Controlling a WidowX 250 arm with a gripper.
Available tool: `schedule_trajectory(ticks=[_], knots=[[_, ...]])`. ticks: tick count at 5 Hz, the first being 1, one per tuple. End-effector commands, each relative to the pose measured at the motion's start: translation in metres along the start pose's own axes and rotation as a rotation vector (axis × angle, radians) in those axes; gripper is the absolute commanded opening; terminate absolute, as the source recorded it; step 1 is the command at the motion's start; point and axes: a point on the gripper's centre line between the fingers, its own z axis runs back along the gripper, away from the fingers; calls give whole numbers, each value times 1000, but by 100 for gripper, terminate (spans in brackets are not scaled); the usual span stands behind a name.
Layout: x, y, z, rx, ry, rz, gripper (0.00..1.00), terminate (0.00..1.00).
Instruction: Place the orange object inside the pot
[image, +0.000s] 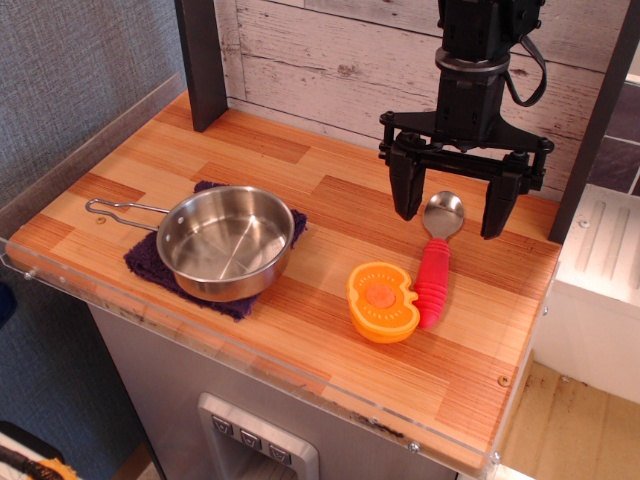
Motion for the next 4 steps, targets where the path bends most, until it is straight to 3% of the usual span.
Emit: schedule_trajectory(ticks=[1, 3, 4], knots=[[0, 0, 0, 0, 0, 0, 100, 0], [-36, 12, 6, -71, -100, 12, 100, 0], [-56, 17, 7, -59, -116, 4, 100, 0]])
